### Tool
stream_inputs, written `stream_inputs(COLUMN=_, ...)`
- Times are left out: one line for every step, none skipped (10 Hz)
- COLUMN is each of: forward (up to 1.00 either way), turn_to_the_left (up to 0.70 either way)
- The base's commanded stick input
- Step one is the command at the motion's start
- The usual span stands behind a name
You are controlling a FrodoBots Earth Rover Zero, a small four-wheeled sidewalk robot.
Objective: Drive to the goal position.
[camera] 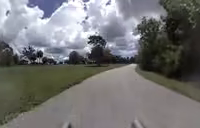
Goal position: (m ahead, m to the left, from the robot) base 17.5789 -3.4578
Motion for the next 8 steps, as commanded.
stream_inputs(forward=0.7, turn_to_the_left=0.01)
stream_inputs(forward=0.7, turn_to_the_left=0.01)
stream_inputs(forward=0.7, turn_to_the_left=-0.08)
stream_inputs(forward=0.7, turn_to_the_left=-0.2)
stream_inputs(forward=0.7, turn_to_the_left=-0.32)
stream_inputs(forward=0.7, turn_to_the_left=-0.34)
stream_inputs(forward=0.7, turn_to_the_left=-0.34)
stream_inputs(forward=0.7, turn_to_the_left=-0.34)
